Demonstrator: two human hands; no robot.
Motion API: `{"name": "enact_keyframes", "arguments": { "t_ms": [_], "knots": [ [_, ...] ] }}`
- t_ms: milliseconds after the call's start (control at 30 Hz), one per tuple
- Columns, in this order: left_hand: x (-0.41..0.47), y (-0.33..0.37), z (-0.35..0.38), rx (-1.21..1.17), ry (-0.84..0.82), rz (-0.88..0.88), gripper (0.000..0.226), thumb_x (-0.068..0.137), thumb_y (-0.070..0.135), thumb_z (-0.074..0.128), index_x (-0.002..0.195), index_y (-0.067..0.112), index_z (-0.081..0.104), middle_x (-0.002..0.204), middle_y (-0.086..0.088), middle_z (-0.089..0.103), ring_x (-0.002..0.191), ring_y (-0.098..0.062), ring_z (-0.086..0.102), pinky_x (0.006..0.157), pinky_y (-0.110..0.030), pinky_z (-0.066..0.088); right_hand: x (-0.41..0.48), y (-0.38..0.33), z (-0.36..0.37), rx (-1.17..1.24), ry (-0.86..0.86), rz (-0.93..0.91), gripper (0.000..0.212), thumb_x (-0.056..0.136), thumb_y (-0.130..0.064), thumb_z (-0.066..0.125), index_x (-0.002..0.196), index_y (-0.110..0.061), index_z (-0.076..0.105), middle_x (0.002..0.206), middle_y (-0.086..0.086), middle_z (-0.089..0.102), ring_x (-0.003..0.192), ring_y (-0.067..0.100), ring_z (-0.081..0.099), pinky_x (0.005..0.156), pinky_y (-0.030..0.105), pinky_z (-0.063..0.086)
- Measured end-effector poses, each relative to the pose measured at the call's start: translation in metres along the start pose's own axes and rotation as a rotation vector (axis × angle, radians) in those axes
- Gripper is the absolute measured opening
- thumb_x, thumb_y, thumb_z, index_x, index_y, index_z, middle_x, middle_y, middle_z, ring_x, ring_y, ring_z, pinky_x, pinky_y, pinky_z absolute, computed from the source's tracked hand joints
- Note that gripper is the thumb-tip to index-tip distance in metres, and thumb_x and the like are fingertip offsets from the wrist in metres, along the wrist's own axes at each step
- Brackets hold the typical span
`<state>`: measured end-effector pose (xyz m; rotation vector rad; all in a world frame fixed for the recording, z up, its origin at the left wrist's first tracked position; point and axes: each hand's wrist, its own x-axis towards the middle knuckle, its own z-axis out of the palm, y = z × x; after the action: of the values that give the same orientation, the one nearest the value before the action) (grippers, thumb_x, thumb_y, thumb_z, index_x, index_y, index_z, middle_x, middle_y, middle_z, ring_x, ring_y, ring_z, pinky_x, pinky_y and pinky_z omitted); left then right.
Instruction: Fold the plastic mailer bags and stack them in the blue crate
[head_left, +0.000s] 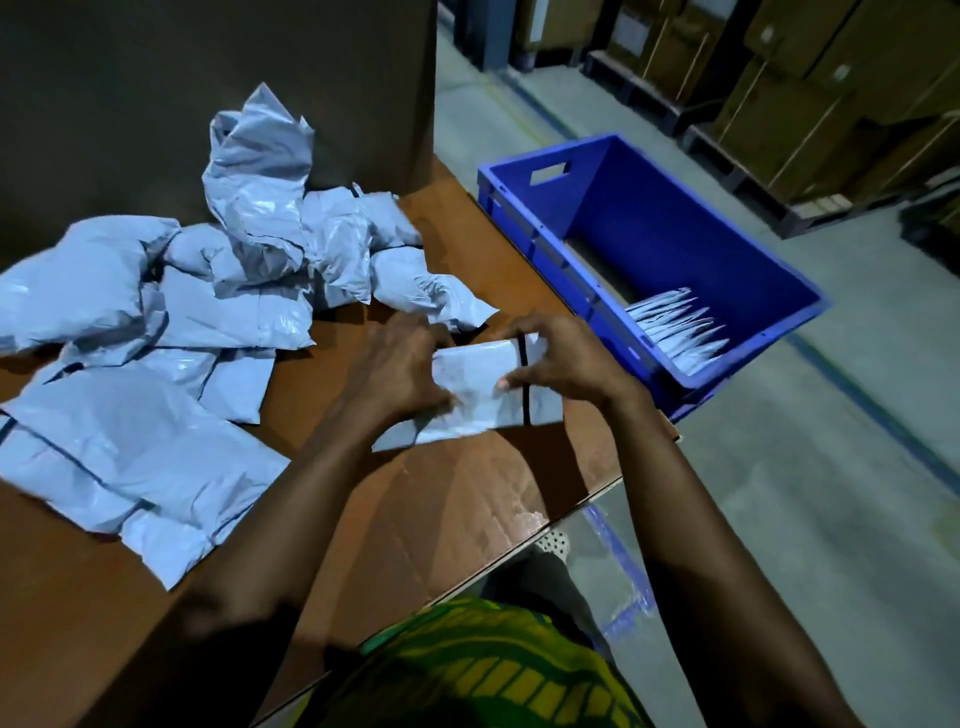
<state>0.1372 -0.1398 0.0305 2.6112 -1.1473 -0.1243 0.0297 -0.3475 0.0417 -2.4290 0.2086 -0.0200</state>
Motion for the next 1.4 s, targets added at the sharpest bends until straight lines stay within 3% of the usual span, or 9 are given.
{"name": "enact_keyframes", "arguments": {
  "t_ms": [67, 167, 267, 367, 600, 700, 800, 933, 1400],
  "knots": [
    [-0.010, -0.003, -0.007, 0.005, 0.245, 0.071, 0.031, 0.068, 0.019, 0.082, 0.099, 0.020, 0.077, 0.096, -0.007, 0.067, 0.096, -0.035, 0.063, 0.078, -0.042, 0.044, -0.002, -0.001, -0.001, 0.035, 0.157, -0.080, 0.033, 0.074, -0.020, 0.094, 0.103, -0.027, 0.079, 0.104, -0.015, 0.065, 0.100, 0.008, 0.062, 0.079, 0.031, 0.055],
    [-0.036, -0.008, 0.015, -0.014, 0.518, 0.153, 0.036, 0.069, 0.005, 0.068, 0.102, 0.015, 0.077, 0.098, -0.010, 0.069, 0.092, -0.035, 0.062, 0.077, -0.042, 0.043, -0.010, 0.014, 0.020, -0.155, 0.393, -0.291, 0.024, 0.082, -0.014, 0.087, 0.103, -0.023, 0.080, 0.100, -0.003, 0.065, 0.093, 0.019, 0.063, 0.073, 0.042, 0.051],
    [-0.073, -0.012, 0.057, -0.086, 0.418, 0.147, 0.040, 0.074, 0.008, 0.066, 0.113, 0.014, 0.074, 0.110, -0.009, 0.068, 0.107, -0.031, 0.060, 0.089, -0.043, 0.042, -0.034, 0.038, 0.055, -0.218, 0.355, -0.340, 0.022, 0.084, -0.018, 0.086, 0.105, -0.023, 0.080, 0.101, -0.002, 0.066, 0.094, 0.021, 0.062, 0.074, 0.046, 0.049],
    [-0.102, -0.012, 0.077, -0.133, 0.208, 0.080, 0.055, 0.073, 0.024, 0.051, 0.125, 0.019, 0.071, 0.131, -0.004, 0.064, 0.129, -0.029, 0.054, 0.102, -0.049, 0.044, -0.062, 0.040, 0.079, -0.121, 0.277, -0.219, 0.035, 0.081, -0.052, 0.087, 0.104, -0.025, 0.081, 0.104, -0.006, 0.069, 0.101, 0.015, 0.062, 0.086, 0.036, 0.048],
    [-0.082, -0.006, 0.071, -0.190, 0.233, 0.000, 0.048, 0.089, 0.031, 0.047, 0.129, 0.016, 0.068, 0.136, -0.007, 0.063, 0.135, -0.027, 0.051, 0.112, -0.053, 0.038, -0.030, 0.012, 0.094, -0.187, 0.457, -0.146, 0.023, 0.100, -0.030, 0.071, 0.120, -0.019, 0.076, 0.125, 0.000, 0.070, 0.120, 0.020, 0.062, 0.100, 0.038, 0.046],
    [-0.058, -0.007, 0.078, -0.104, 0.167, -0.001, 0.060, 0.103, 0.034, 0.031, 0.159, 0.012, 0.038, 0.168, -0.010, 0.030, 0.158, -0.030, 0.018, 0.128, -0.050, 0.017, -0.016, 0.010, 0.112, -0.243, 0.393, -0.050, 0.042, 0.105, -0.040, 0.058, 0.139, -0.016, 0.064, 0.150, 0.006, 0.057, 0.146, 0.025, 0.045, 0.118, 0.044, 0.036],
    [-0.056, -0.010, 0.094, 0.011, 0.095, -0.001, 0.063, 0.108, 0.036, 0.021, 0.166, 0.012, 0.013, 0.174, -0.008, 0.003, 0.160, -0.031, -0.006, 0.128, -0.055, 0.010, -0.024, 0.006, 0.127, -0.305, 0.329, 0.002, 0.052, 0.110, -0.047, 0.041, 0.156, -0.023, 0.046, 0.168, 0.001, 0.035, 0.159, 0.021, 0.020, 0.126, 0.049, 0.023],
    [-0.067, -0.005, 0.098, 0.084, 0.103, -0.024, 0.062, 0.110, 0.034, 0.027, 0.166, 0.012, 0.012, 0.174, -0.009, 0.001, 0.159, -0.037, -0.007, 0.127, -0.058, 0.009, -0.037, 0.003, 0.131, -0.404, 0.299, -0.020, 0.055, 0.112, -0.042, 0.041, 0.164, -0.028, 0.030, 0.174, -0.001, 0.014, 0.162, 0.020, 0.003, 0.129, 0.050, 0.015],
    [-0.054, -0.001, 0.106, 0.107, 0.097, -0.144, 0.063, 0.108, 0.038, 0.027, 0.167, 0.023, 0.010, 0.174, -0.007, -0.001, 0.159, -0.038, -0.007, 0.125, -0.063, 0.004, -0.020, 0.014, 0.136, -0.403, 0.227, 0.049, 0.054, 0.110, -0.046, 0.032, 0.161, -0.030, 0.037, 0.172, -0.001, 0.023, 0.162, 0.023, 0.005, 0.130, 0.046, 0.011]
  ]
}}
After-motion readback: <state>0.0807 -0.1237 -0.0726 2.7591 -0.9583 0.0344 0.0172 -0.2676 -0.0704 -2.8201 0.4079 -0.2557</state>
